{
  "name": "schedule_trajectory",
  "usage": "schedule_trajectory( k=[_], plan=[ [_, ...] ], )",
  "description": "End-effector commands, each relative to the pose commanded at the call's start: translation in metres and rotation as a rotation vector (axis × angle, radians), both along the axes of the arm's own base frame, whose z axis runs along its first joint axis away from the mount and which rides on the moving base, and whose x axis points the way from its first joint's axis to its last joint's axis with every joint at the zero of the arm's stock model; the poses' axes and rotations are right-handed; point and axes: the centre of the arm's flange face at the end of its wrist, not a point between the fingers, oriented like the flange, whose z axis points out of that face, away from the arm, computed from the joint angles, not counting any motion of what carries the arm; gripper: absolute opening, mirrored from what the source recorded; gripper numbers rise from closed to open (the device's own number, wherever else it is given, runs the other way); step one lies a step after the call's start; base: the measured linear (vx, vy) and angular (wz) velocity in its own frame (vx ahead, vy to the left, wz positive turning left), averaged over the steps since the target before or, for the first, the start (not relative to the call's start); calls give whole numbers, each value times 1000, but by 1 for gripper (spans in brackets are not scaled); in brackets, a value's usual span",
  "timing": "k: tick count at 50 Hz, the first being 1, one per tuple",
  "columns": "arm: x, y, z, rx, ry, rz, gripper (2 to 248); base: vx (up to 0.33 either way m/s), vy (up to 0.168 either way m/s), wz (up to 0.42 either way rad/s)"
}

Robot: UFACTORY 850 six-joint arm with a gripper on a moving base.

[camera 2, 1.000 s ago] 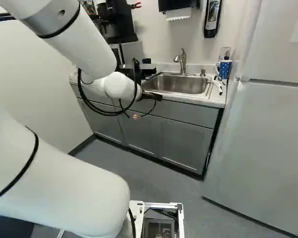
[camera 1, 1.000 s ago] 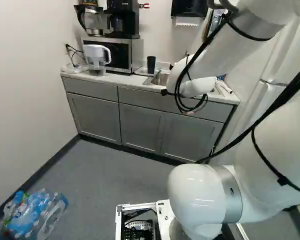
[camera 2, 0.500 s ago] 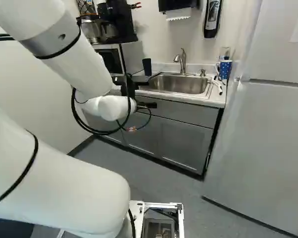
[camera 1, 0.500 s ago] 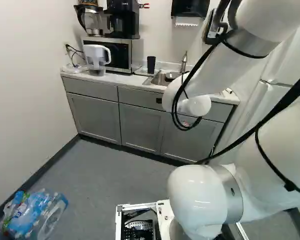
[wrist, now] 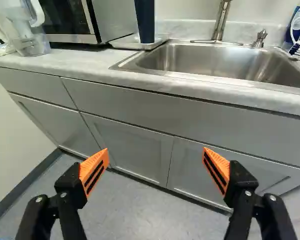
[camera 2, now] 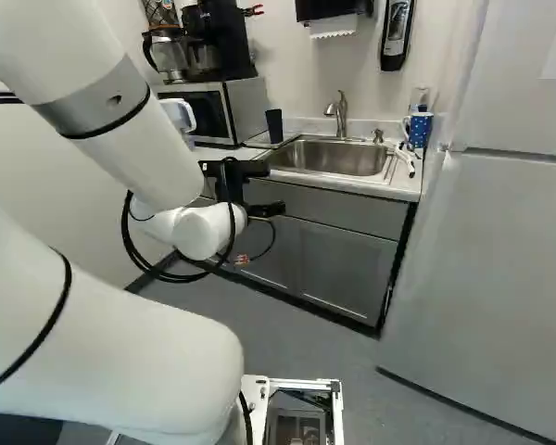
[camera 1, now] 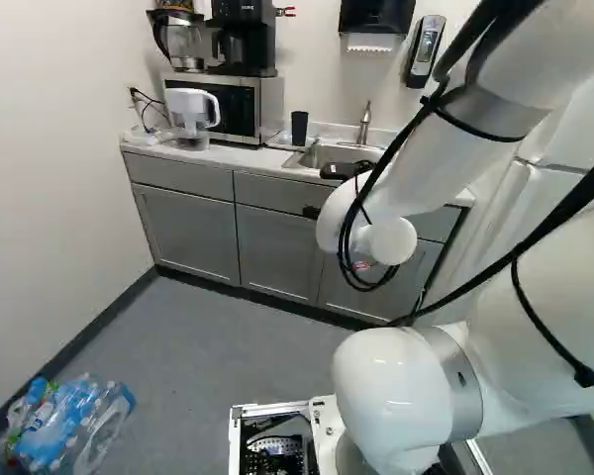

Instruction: Rinse the cup and place it in the tray

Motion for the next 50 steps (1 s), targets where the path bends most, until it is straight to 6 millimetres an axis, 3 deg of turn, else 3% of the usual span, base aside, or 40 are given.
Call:
schedule_trajectory(
  k=[26,50],
  plan=[
    [-21,7,-16,-3,-40,26,247,0,0,0],
    [-27,9,-21,-4,-50,33,247,0,0,0]
  ],
)
